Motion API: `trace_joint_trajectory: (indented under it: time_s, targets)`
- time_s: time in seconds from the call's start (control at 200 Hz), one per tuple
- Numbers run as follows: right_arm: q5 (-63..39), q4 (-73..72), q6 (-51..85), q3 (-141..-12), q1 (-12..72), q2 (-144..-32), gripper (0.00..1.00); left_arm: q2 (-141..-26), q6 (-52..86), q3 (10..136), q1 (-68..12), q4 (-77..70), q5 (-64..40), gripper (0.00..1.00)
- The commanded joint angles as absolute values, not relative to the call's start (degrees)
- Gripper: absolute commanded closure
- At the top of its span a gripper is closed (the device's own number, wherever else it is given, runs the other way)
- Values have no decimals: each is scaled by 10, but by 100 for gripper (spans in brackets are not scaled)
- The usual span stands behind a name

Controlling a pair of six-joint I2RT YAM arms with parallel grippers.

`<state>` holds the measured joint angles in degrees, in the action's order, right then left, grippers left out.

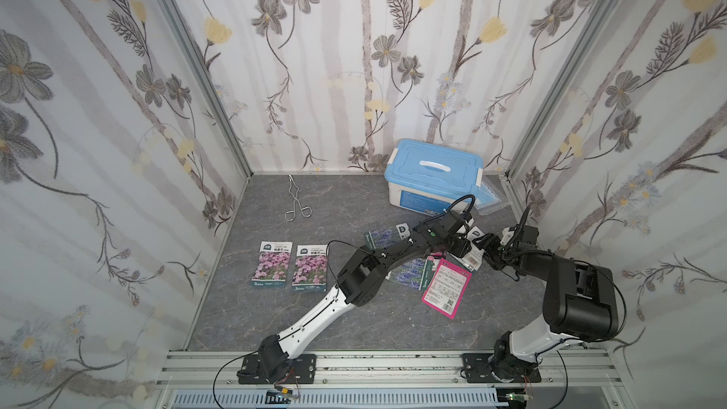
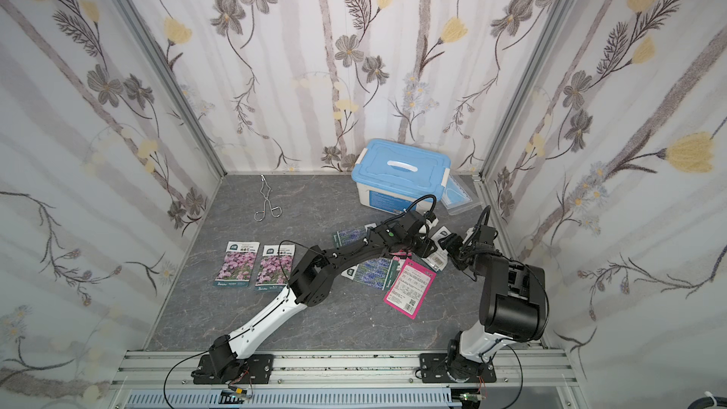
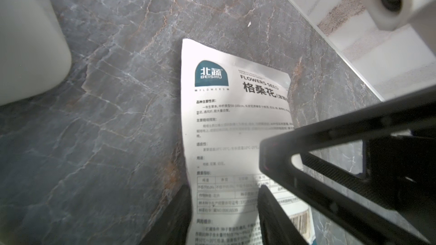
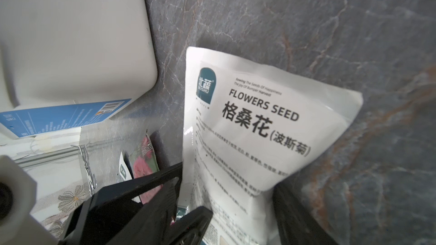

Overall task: Arrange the seed packets in a row
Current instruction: Pick up the seed packet from the center of the board.

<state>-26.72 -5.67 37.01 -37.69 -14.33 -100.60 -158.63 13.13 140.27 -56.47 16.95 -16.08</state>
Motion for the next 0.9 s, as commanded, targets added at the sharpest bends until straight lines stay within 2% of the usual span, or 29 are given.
trace_joint_trajectory:
  time_s: [0.0, 0.195, 0.31, 0.385, 0.614, 0.894]
  targets:
    - [-297, -29, 383, -374, -142, -1011, 44, -1593, 130, 1404, -567, 211, -190, 52]
    - [-289, -23, 384, -372, -143, -1001, 68, -1590, 130, 1403, -566, 212, -187, 52]
    - [-281, -15, 378, -372, -143, -996, 78, -1587, 129, 1402, -566, 214, -186, 52]
    - [-276, -10, 376, -370, -144, -991, 81, -1580, 124, 1399, -566, 220, -182, 50]
    - [-262, 22, 354, -367, -144, -947, 85, -1481, 114, 1310, -560, 199, -164, 37]
    - [-234, 88, 314, -369, -144, -850, 86, -1363, 118, 1202, -549, 171, -164, 31]
